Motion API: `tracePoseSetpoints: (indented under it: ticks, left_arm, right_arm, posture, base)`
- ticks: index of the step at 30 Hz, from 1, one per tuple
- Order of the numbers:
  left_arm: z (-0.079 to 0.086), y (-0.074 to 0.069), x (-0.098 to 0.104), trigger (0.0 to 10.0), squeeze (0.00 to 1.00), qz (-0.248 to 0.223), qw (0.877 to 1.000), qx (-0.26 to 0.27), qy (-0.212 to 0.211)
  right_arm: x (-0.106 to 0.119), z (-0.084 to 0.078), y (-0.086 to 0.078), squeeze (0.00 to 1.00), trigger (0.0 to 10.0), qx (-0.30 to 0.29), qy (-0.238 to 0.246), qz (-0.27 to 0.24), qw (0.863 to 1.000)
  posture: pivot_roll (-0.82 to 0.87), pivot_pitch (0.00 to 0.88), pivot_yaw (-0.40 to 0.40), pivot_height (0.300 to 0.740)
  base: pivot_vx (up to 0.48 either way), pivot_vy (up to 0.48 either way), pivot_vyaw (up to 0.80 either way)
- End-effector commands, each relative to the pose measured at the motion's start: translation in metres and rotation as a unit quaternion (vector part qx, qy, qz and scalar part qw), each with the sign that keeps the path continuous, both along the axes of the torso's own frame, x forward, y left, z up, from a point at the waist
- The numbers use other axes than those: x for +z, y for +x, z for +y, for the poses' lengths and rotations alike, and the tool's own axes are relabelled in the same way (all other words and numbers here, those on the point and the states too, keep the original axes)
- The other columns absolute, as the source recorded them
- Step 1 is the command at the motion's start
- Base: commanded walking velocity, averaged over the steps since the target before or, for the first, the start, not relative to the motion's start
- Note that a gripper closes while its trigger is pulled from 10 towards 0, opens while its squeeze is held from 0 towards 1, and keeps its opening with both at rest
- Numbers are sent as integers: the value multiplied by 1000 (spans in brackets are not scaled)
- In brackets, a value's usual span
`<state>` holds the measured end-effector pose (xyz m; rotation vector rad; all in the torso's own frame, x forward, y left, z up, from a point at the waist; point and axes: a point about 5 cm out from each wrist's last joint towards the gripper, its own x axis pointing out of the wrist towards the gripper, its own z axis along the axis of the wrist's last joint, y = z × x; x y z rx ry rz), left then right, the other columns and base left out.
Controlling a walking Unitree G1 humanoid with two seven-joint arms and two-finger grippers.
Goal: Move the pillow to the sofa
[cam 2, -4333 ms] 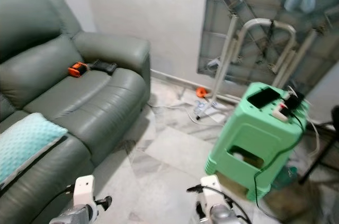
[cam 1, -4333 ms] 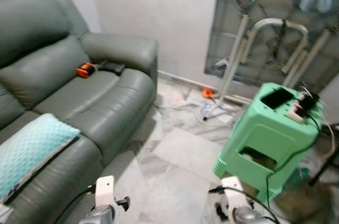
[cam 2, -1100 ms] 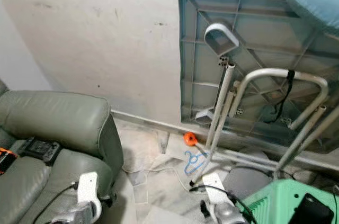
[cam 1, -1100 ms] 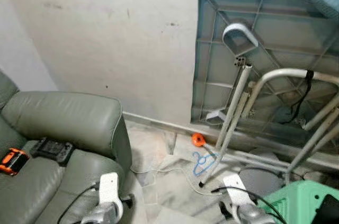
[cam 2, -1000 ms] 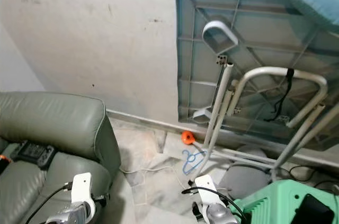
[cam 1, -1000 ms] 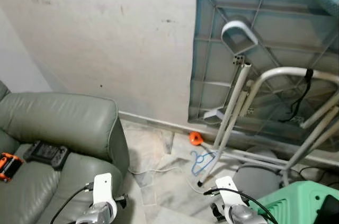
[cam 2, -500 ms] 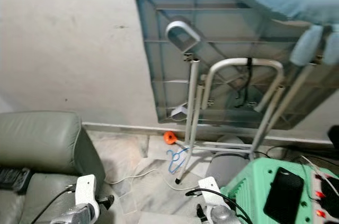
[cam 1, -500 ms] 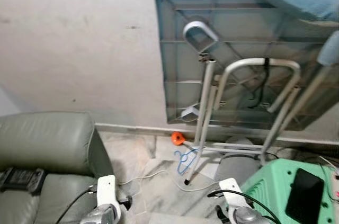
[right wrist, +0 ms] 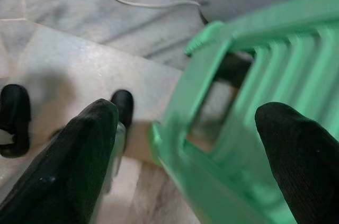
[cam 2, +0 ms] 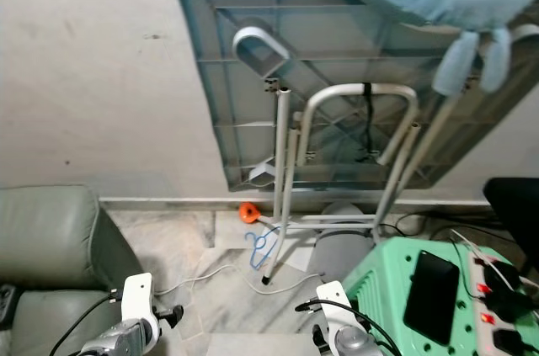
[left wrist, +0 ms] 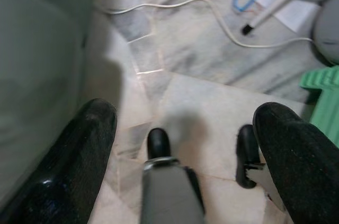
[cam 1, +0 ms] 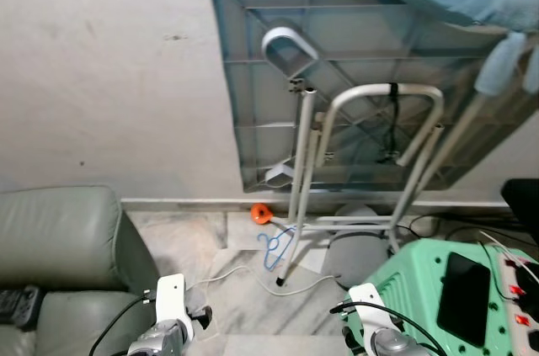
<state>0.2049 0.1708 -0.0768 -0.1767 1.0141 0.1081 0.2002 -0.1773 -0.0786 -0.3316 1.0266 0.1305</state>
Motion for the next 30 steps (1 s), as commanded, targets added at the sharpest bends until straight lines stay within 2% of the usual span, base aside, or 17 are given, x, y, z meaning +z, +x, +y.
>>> tracePoseSetpoints:
  ticks: [1, 30]
  left_arm:
    - [5, -3, -1, 10000, 0, 6, 1000, 4, 9]
    - [6, -2, -1, 10000, 0, 5, 1000, 12, 8]
  right_arm:
    - [2, 3, 4, 0, 10000, 6, 3, -5, 1000]
    - [2, 3, 5, 0, 10000, 22, -17, -2, 1000]
  posture:
    - [-122, 0, 53, 740]
    - [-120, 0, 55, 740]
  base:
    - [0, 0, 0]
    - [0, 0, 0]
